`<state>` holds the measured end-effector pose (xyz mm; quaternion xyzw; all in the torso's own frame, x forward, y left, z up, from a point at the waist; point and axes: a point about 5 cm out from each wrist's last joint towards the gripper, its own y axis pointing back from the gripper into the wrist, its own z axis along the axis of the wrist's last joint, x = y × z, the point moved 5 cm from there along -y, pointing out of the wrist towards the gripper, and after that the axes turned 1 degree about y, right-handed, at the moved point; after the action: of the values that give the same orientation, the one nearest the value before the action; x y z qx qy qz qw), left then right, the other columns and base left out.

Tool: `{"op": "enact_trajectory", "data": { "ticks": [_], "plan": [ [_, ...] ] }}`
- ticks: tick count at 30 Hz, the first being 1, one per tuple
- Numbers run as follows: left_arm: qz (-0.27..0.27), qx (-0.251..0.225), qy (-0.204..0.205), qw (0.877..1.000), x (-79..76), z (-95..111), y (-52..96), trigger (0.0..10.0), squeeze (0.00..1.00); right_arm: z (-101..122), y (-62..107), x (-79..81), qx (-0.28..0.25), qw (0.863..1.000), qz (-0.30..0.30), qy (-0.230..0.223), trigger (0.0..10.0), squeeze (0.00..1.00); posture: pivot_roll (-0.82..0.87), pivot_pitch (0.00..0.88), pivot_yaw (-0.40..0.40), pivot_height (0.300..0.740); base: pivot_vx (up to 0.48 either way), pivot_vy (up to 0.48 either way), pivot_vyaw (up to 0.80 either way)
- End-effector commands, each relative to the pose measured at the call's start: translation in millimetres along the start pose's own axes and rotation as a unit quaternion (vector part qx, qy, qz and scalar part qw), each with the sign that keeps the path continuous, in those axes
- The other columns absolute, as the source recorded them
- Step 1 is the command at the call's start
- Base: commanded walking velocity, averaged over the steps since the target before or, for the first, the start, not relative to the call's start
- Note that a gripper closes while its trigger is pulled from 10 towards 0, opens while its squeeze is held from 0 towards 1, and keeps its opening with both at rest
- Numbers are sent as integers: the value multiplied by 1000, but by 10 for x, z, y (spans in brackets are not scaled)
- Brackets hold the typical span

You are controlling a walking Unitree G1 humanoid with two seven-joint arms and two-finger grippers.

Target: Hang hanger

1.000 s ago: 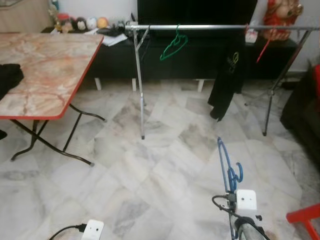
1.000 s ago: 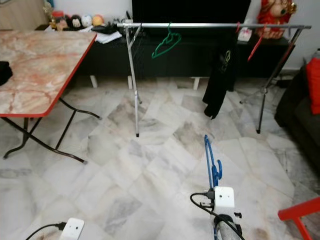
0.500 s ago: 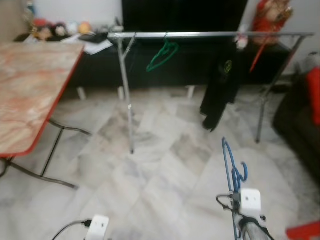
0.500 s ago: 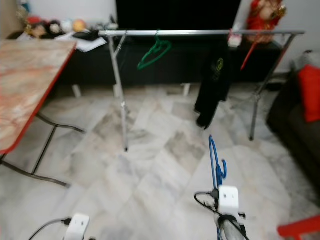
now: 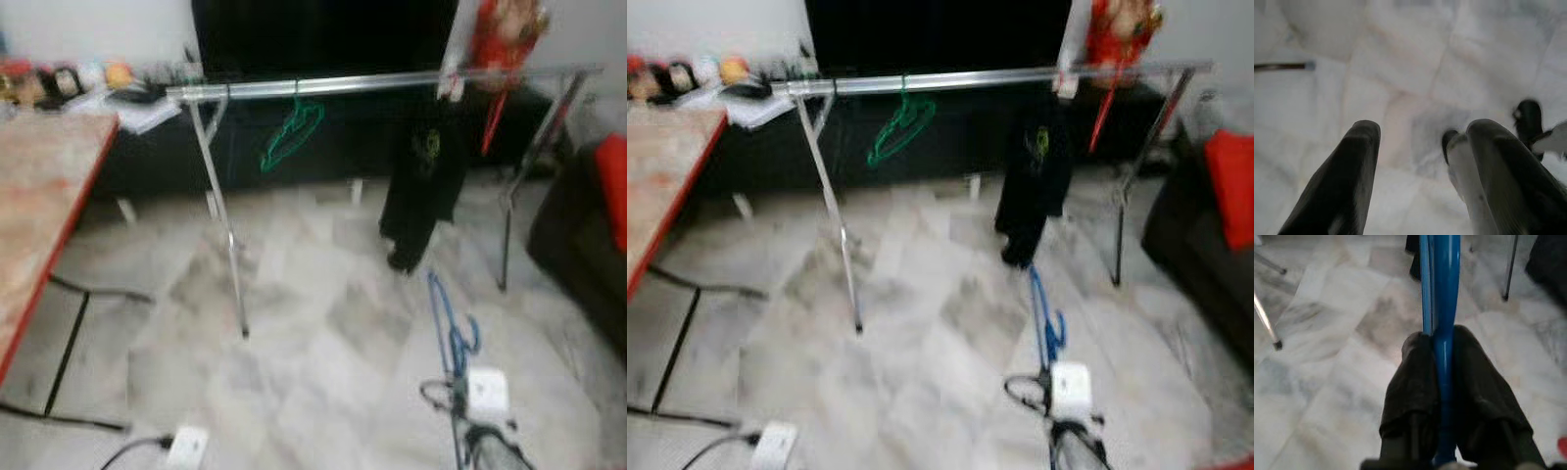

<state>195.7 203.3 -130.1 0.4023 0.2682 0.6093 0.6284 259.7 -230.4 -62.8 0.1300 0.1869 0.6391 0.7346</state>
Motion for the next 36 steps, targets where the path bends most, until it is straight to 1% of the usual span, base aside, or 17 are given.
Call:
{"op": "enact_trajectory", "data": {
  "ticks": [1, 36],
  "plan": [
    [12, 10, 1, 1000, 105, -63, 14, 10000, 0, 38, -14, 66, -9, 1000, 5, -6, 10000, 0, -65, 0, -40, 740, 382, 0, 0],
    [5, 11, -7, 1000, 69, -77, 15, 10000, 0, 18, 1, 67, -8, 1000, 5, -5, 10000, 0, -63, 0, -38, 740, 395, 0, 0]
  ]
}}
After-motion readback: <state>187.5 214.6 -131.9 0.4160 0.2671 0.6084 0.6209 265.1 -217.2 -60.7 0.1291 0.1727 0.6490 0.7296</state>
